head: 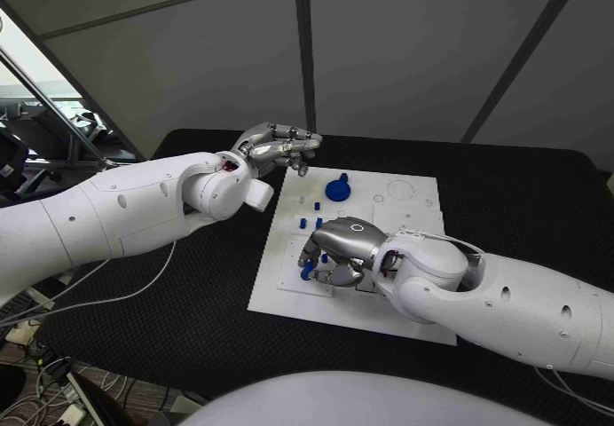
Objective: Assemble the parts on the task board
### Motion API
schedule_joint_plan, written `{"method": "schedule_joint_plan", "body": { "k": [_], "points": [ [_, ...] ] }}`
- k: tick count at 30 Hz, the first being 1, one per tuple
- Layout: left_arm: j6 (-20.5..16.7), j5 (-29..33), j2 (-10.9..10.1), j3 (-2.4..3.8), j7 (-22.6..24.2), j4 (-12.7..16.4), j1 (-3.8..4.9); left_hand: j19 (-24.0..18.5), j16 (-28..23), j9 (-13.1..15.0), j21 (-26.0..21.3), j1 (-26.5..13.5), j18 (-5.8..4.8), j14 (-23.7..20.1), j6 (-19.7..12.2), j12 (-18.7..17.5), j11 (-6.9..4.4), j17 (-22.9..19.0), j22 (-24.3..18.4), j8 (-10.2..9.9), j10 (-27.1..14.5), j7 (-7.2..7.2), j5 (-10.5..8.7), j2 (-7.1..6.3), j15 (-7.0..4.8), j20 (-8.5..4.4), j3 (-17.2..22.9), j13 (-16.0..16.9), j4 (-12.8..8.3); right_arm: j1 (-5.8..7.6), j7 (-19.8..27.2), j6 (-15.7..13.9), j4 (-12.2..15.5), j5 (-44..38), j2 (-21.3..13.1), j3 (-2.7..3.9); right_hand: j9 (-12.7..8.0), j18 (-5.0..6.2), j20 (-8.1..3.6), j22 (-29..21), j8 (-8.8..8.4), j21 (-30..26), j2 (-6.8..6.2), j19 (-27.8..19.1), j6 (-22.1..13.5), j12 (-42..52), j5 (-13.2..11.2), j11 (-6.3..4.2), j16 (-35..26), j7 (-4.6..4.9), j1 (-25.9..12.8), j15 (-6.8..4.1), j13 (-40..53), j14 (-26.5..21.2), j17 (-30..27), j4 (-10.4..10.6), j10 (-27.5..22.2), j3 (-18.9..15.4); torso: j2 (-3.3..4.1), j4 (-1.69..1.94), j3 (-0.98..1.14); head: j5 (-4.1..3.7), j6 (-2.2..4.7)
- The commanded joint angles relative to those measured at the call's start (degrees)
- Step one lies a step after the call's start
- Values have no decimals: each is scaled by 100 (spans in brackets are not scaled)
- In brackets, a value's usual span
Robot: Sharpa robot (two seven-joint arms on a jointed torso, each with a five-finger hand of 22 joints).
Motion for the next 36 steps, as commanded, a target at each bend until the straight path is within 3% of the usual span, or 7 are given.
{"method": "schedule_joint_plan", "body": {
  "k": [1,14,31,33,36],
  "points": [
    [67,24,1,5,9,7,11,-49,-34,9,-27,-11,-25,-27,-44,20,12,-8,-8,32,-40,13,27,47,4,2,28,-4,19,3,15,121,-11,-47,16,-4,7,-101,5,614,-2,15,5,25,12,-23,29,21,33,17,46,-36,4,104,-7,-3,20,40,-1,3,-2,9,-14],
    [69,24,-12,5,3,6,11,-49,-34,9,-27,-11,-25,-27,-44,20,12,-8,-8,32,-40,13,27,47,4,2,28,-4,19,-3,-241,90,-24,-334,16,-10,8,-103,7,620,-3,20,18,29,17,-30,31,22,36,18,43,-34,5,103,-5,-4,28,47,0,2,3,14,-20],
    [82,24,-3,5,-9,-2,11,-49,-40,11,-33,-20,-25,-33,-56,37,15,-22,-10,49,-50,15,25,48,7,4,27,-7,24,-9,-318,346,-43,-375,156,-18,-1,-99,16,613,-32,13,-20,15,-4,-86,-2,34,39,29,-12,-24,4,95,-19,-10,19,24,-4,-9,-4,-1,-22],
    [83,24,2,5,-9,-5,11,-49,-41,12,-35,-24,-25,-34,-59,41,16,-25,-11,54,-53,16,25,52,8,5,28,-8,27,-9,-329,346,-46,-382,161,-31,-15,-90,25,580,-76,-15,-54,-17,-69,-140,-6,55,35,52,-48,-7,-6,87,-36,-10,-30,14,-6,-6,-5,-4,-27],
    [87,24,9,5,-10,-10,11,-49,-42,12,-36,-26,-25,-35,-61,44,16,-27,-11,56,-55,16,25,55,8,5,29,-8,29,-8,-313,309,-45,-388,162,-94,-51,-16,91,300,-167,-250,-180,-268,-376,-334,-14,183,-47,187,-169,94,-62,36,-179,12,-337,-8,-8,1,-6,-7,-29]
  ]
}}
